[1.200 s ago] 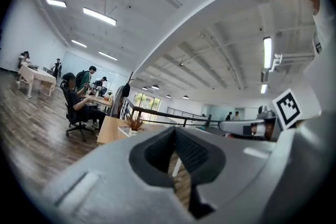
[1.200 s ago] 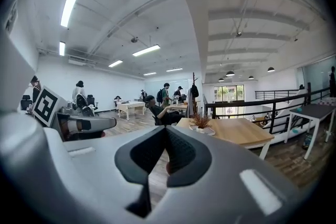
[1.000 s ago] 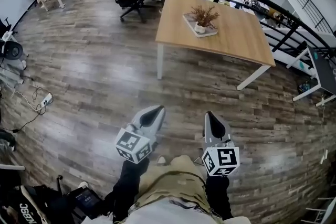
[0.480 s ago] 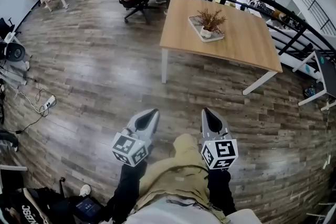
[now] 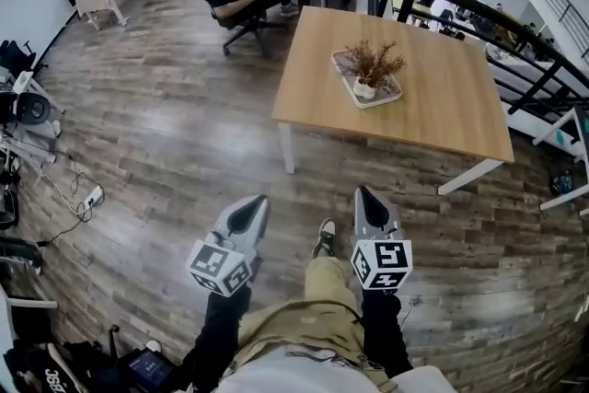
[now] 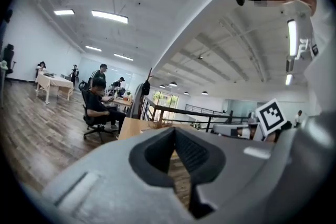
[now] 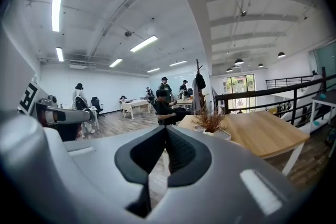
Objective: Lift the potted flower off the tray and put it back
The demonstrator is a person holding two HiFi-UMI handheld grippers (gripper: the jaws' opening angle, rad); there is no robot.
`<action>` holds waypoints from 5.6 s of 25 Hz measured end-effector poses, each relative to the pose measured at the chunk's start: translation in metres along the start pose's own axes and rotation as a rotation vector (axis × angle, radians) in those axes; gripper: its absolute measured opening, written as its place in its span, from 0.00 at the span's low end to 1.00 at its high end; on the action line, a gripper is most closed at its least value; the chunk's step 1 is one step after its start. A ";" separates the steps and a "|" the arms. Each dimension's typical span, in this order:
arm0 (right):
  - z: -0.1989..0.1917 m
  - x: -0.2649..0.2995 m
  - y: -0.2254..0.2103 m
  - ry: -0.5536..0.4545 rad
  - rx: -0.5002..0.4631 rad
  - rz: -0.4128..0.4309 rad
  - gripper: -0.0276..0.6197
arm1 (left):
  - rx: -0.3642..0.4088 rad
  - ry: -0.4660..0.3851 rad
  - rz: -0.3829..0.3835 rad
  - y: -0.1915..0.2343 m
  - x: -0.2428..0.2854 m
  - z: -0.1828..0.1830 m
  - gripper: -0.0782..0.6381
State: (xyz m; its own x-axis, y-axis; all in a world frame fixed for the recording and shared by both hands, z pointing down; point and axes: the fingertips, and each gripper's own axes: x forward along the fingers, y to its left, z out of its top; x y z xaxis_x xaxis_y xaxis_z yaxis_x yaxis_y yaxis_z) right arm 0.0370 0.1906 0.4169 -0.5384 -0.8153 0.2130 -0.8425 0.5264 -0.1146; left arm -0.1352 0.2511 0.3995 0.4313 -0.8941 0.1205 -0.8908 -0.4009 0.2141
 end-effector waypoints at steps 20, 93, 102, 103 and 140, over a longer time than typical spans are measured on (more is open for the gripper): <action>0.037 0.241 -0.245 0.057 0.010 -0.095 0.05 | 0.062 0.150 -0.057 0.059 0.369 0.016 0.11; -0.156 0.529 -0.346 0.374 0.081 -0.385 0.79 | -0.038 0.400 -0.017 0.280 0.480 -0.124 0.11; -0.087 0.489 -0.336 0.412 0.113 -0.334 0.79 | -0.061 0.391 -0.027 0.252 0.502 -0.071 0.11; -0.074 0.482 -0.334 0.410 0.123 -0.330 0.79 | -0.064 0.383 -0.030 0.247 0.503 -0.061 0.11; 0.162 0.357 -0.269 0.194 0.074 -0.318 0.79 | 0.079 0.221 -0.152 0.161 0.496 0.131 0.11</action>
State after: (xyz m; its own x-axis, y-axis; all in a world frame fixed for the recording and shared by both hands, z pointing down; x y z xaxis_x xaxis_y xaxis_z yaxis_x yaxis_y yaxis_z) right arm 0.0682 -0.2812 0.3669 -0.2421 -0.8707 0.4280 -0.9699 0.2298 -0.0810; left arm -0.0831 -0.2831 0.3670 0.5738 -0.7607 0.3036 -0.8182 -0.5490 0.1708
